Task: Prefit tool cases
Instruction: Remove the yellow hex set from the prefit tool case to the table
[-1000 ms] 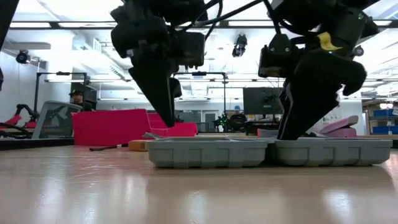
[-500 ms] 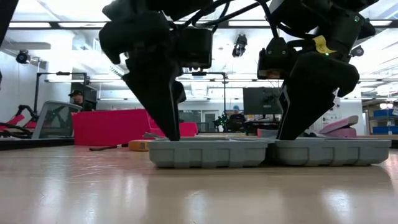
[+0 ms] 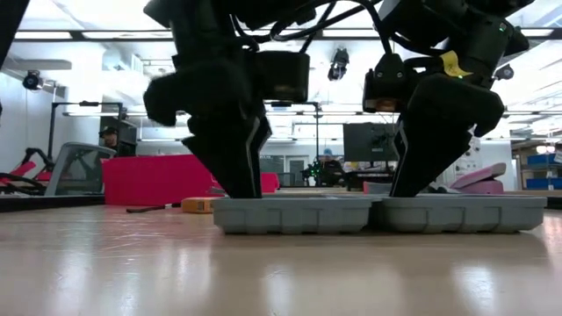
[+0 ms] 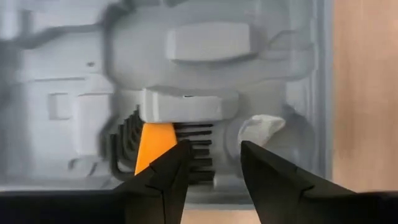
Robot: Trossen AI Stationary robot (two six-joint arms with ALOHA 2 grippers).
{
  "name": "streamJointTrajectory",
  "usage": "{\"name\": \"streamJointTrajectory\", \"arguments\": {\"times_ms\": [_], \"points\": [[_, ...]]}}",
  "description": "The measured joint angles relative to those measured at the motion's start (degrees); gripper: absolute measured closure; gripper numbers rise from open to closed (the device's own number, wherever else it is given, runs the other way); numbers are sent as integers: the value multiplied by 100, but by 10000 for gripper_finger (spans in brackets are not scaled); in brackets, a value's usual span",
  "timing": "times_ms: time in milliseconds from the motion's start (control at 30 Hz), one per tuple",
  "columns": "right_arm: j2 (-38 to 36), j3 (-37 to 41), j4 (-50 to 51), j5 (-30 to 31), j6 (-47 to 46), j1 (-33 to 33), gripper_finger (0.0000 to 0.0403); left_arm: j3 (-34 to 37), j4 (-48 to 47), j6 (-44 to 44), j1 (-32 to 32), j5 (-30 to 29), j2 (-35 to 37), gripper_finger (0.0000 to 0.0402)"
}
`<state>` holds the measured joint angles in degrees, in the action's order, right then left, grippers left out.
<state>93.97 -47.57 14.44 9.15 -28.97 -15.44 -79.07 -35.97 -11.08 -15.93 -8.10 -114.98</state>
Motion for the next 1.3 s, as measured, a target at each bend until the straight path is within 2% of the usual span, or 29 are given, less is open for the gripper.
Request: {"name": "streamJointTrajectory", "arguments": {"times_ms": [233, 367, 600, 867, 1067, 1300], "points": [[0, 0, -9, 2, -17, 0, 219, 27, -11, 311, -128, -1184, 0, 268], [0, 0, -8, -2, -8, 0, 219, 44, -49, 313, -128, -1463, 0, 277], [0, 8, -2, -2, -2, 0, 219, 74, -138, 313, -128, -1465, -2, 284], [0, 28, -19, -6, -4, 0, 219, -126, -758, 38, -62, -1361, -2, 273], [0, 28, -67, -6, -4, 0, 219, -188, -696, -171, 240, -527, -2, 248], [0, 45, -126, -6, -4, 0, 219, -190, -765, -569, 497, -438, 34, 206]]}}
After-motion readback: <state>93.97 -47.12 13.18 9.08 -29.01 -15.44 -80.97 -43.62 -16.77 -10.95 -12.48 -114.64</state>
